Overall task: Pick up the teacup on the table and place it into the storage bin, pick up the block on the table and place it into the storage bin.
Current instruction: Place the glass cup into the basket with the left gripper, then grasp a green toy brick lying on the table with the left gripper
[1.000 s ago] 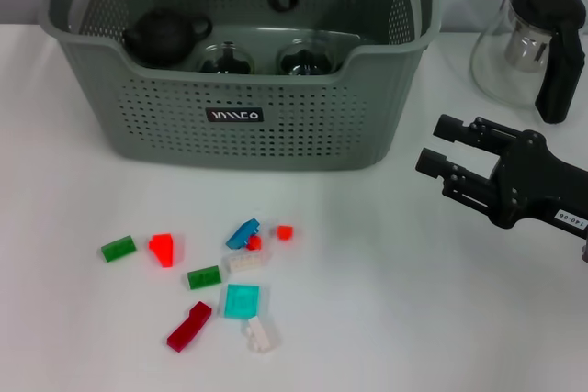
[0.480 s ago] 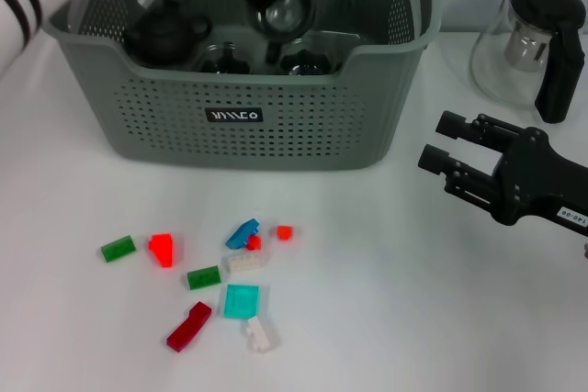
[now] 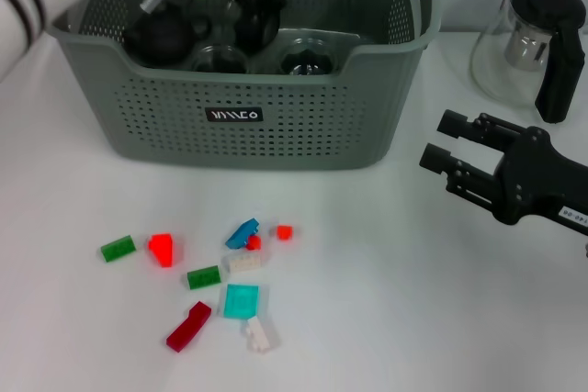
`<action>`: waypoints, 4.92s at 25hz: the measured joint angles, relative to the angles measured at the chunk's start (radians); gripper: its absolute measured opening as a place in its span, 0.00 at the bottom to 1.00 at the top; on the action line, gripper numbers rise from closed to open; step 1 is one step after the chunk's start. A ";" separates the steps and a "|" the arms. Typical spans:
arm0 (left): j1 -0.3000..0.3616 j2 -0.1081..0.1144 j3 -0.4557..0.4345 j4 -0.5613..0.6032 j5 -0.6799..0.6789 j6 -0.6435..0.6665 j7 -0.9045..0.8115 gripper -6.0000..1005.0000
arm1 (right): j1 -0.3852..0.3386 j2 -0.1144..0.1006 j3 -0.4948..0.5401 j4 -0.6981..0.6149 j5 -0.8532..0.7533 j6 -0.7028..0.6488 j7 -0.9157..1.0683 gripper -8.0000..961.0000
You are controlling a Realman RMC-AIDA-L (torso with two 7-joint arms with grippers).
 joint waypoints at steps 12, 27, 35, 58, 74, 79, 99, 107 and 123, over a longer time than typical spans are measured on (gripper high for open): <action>0.262 0.082 -0.413 0.409 -0.620 0.692 0.124 0.75 | -0.015 -0.001 0.010 -0.003 0.000 -0.012 -0.001 0.60; 0.430 0.083 -0.615 0.240 -0.555 1.105 0.669 0.79 | -0.011 -0.001 0.004 0.001 -0.005 -0.014 -0.001 0.60; 0.457 0.061 -0.619 0.241 -0.451 1.052 0.681 0.78 | -0.011 -0.001 0.009 0.002 -0.004 -0.012 0.000 0.60; 0.567 0.014 -0.756 0.113 -0.466 0.868 1.029 0.78 | -0.006 0.005 0.005 0.005 -0.006 0.010 0.000 0.60; 0.628 0.004 -0.785 0.113 -0.441 0.806 1.051 0.51 | -0.014 0.004 0.001 0.005 -0.008 0.015 -0.001 0.60; 0.629 -0.014 -0.784 0.114 -0.441 0.788 1.092 0.49 | -0.016 0.004 0.001 0.005 -0.008 0.015 -0.001 0.60; 0.630 -0.020 -0.781 0.087 -0.441 0.734 1.128 0.36 | -0.017 0.003 0.001 0.005 -0.008 0.014 -0.003 0.60; 0.629 -0.020 -0.770 0.086 -0.440 0.739 1.127 0.36 | -0.016 0.004 0.001 0.005 -0.008 0.014 -0.003 0.60; 0.627 -0.020 -0.758 0.084 -0.418 0.734 1.095 0.31 | -0.021 0.001 0.001 0.005 -0.008 0.008 -0.003 0.60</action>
